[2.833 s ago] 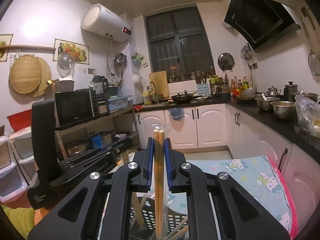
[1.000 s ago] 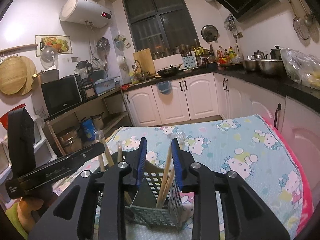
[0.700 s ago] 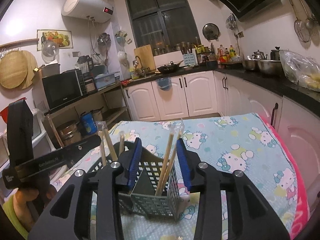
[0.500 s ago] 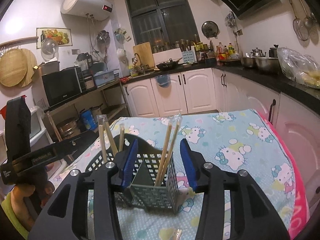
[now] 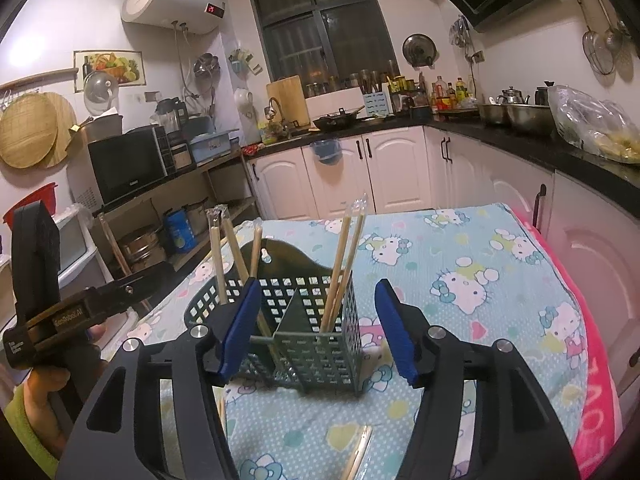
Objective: Organize utensils
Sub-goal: 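Pull both open tools back from the caddy over the remaining chopsticks, then close the left tool on a wrapped chopstick while the right tool grasps another, then raise both held chopsticks upright and carry them above the green caddy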
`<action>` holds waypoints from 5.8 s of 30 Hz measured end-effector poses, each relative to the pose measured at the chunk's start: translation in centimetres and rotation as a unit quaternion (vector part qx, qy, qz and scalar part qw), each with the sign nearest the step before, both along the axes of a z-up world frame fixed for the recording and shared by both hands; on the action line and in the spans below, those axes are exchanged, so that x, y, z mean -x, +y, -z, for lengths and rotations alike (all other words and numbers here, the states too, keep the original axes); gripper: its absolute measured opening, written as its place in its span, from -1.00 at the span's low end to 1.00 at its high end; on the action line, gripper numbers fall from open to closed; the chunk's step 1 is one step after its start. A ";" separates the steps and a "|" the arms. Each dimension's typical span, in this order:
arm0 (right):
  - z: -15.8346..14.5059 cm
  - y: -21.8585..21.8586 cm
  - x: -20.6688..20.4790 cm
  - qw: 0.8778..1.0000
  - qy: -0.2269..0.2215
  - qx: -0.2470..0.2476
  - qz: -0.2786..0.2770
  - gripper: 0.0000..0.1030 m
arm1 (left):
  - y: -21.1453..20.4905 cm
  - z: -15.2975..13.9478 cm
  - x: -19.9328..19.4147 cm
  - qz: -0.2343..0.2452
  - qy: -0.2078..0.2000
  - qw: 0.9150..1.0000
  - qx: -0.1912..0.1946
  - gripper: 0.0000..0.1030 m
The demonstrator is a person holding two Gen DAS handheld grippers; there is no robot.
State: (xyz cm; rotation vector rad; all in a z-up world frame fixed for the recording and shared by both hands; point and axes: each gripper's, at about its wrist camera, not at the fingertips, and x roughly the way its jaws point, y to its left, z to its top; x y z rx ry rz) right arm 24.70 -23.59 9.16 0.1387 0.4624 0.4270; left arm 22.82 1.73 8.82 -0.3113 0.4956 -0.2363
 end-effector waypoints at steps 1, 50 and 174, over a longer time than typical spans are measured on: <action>0.0 0.0 0.2 1.000 0.000 0.001 0.000 0.14 | 0.1 0.1 0.2 0.000 0.001 1.000 0.001 0.78; 5.6 0.8 7.4 0.995 0.080 0.060 -0.021 0.17 | 1.4 6.3 7.7 0.002 0.084 0.996 -0.014 0.78; -2.0 1.0 4.2 0.999 0.023 0.013 -0.034 -0.88 | 0.8 -1.3 2.5 0.041 0.058 0.997 -0.017 -0.95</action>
